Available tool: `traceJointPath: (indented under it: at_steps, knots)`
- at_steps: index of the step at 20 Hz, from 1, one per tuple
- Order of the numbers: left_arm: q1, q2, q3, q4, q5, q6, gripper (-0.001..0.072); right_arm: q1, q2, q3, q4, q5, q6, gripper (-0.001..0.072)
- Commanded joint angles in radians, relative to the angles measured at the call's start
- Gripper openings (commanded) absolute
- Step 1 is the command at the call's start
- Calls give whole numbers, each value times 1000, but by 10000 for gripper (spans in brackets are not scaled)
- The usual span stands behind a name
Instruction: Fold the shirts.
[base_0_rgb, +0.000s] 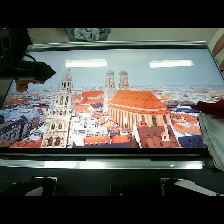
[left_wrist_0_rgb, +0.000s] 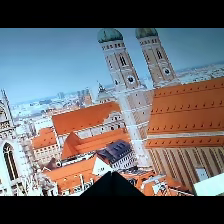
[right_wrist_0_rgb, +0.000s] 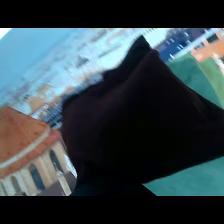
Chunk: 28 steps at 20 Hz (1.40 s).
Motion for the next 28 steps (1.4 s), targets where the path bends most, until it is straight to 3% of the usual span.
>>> traceJointPath:
  at_steps: [1, 3, 6, 10, 11, 12, 13, 14, 15, 17, 19, 22, 24, 25, 26, 27, 28]
  knots:
    - [0, 5, 0, 0, -8, 0, 31, -29, 24, -59, -277, 98, 21, 44]
    - [0, 6, 0, 0, -10, 0, 31, -32, 65, -176, -351, 62, 39, 49]
    - [0, 6, 0, 0, -15, 0, 31, -32, 152, -414, -484, -100, 56, 49]
    - [0, 5, 0, 0, -14, 0, 31, -32, 180, -652, -494, -248, 91, 70]
    - [0, 5, 0, 0, -14, -1, 31, -32, 180, -682, -496, -277, 90, 157]
    - [0, 5, 0, 0, -14, -1, 31, -32, 180, -691, -509, -296, 84, 327]
    - [0, 5, 0, 0, -14, -1, 31, -32, 181, -685, -523, -306, 50, 549]
    - [0, 5, 0, 0, -14, -1, 31, -32, 181, -661, -537, -315, -24, 699]
    - [0, 5, 1, 0, -14, -1, 31, -32, 181, -615, -539, -304, -82, 702]
    - [0, 5, 9, 0, -11, 0, 30, -30, 180, -461, -527, -333, -103, 701]
    - [0, 0, 52, 19, 14, 0, 29, 14, 180, -255, -444, -483, -119, 695]
    - [-14, -68, 206, 291, 31, -63, 27, 279, 180, -38, -371, -723, -280, 688]
    - [-18, -151, 275, 519, -7, -140, 28, 554, 175, -18, -392, -717, -285, 681]
    - [-10, -188, 273, 570, -43, -166, 30, 705, 154, -18, -421, -634, -248, 681]
    - [3, -225, 268, 563, -116, -189, 79, 842, 116, -24, -461, -525, -182, 682]
    - [14, -262, 254, 537, -235, -220, 345, 942, 71, -34, -481, -405, -133, 685]
    - [24, -295, 227, 490, -372, -237, 660, 1022, 13, -43, -457, -270, -120, 686]
